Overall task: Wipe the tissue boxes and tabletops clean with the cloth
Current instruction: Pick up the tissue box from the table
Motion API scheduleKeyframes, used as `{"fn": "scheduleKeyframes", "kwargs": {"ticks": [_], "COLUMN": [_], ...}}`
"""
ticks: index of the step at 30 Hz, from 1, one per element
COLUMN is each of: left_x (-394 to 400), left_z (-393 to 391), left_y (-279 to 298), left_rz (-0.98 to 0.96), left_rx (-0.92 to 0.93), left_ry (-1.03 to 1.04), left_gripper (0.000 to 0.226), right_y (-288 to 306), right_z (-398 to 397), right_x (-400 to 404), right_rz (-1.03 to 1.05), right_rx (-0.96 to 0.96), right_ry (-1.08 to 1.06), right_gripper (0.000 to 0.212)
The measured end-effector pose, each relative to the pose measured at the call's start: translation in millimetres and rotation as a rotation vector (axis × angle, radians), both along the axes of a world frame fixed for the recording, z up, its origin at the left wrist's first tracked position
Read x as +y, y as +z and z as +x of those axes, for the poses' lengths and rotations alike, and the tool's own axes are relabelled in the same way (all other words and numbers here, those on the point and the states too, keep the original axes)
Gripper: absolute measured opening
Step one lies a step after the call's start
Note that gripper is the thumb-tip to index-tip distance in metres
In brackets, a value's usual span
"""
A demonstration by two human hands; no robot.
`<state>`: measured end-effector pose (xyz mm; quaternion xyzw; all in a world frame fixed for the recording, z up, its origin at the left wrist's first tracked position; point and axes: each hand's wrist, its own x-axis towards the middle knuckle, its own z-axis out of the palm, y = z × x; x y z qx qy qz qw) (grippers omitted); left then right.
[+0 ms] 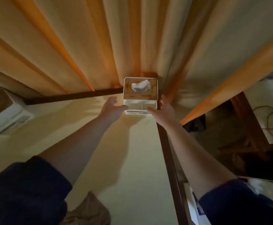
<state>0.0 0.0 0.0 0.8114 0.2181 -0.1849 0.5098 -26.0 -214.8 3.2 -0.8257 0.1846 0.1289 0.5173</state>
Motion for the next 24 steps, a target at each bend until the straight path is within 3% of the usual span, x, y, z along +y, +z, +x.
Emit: {"fn": "scheduleKeyframes", "kwargs": {"ticks": [4,9,13,20,24], "left_x": [-12.6,-23.4,-23.4,2.6,24.7], "left_z": [31.0,44.5,33.1,-33.2,-93.3], "left_y": [2.1,1.5,-2.0,15.6,27.9], "left_rz": [0.047,0.008,0.004,0.036,0.037], "left_rx": [0.042,0.06,0.011,-0.123,-0.151], "left_ry": [-0.071,-0.125,-0.105,-0.099,-0.095], "left_gripper": [0.101,0.053,0.058,0.075,0.078], "right_y": [-4.2,-26.1,-32.6,-21.7,-11.8], "right_z": [28.4,43.4,41.5,-16.2,-69.7], "right_x": [3.1,3.7,1.9,6.6,17.1], "right_rz": [-0.07,-0.162,-0.257,-0.28,-0.271], "right_rx": [-0.045,-0.079,-0.097,-0.211,-0.269], "right_ry": [0.06,0.045,0.028,0.092,0.148], "right_gripper": [0.061,0.053,0.037,0.034,0.044]}}
